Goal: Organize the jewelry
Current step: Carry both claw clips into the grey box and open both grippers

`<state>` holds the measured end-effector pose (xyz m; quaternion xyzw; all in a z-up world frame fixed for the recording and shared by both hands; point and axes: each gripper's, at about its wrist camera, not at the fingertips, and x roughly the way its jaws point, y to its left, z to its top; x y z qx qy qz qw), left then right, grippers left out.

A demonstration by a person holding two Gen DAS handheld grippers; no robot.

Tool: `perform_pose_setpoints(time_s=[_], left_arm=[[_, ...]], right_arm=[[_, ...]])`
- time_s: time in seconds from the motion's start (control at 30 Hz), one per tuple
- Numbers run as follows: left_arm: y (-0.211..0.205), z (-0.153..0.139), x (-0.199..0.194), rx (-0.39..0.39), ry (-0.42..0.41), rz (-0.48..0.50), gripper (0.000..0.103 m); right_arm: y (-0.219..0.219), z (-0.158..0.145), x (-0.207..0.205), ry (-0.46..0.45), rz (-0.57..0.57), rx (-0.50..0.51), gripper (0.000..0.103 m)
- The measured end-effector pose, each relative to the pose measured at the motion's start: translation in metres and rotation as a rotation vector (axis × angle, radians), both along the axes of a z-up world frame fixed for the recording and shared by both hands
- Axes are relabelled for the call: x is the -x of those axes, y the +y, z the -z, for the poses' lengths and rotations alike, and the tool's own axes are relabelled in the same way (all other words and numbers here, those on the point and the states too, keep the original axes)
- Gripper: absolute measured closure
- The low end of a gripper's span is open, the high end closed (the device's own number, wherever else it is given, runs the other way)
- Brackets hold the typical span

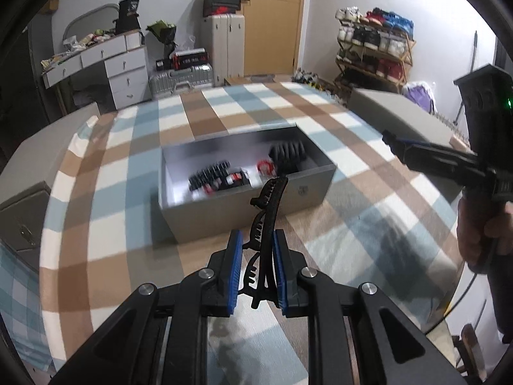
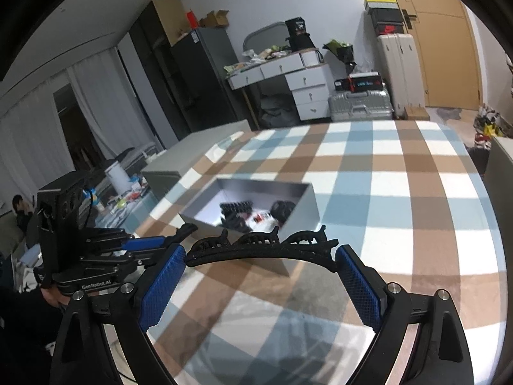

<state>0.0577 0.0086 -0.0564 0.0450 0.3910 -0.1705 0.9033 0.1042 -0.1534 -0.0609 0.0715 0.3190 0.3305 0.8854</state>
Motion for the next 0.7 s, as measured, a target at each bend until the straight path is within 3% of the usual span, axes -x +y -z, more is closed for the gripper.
perform_pose_setpoints(time_s=[0.3,0.7], left_arm=[[0.014,-0.026,-0.025,0.043,-0.100,-0.035,0.089],[0.016,-0.022,-0.069,0.059,-0.100,0.008,0.089]], right_arm=[[0.023,-0.027,-0.015,-0.054,-0.015,-0.042,0.008],[0.057,-0.024,-0.059,-0.035,0.010,-0.067,0.008]])
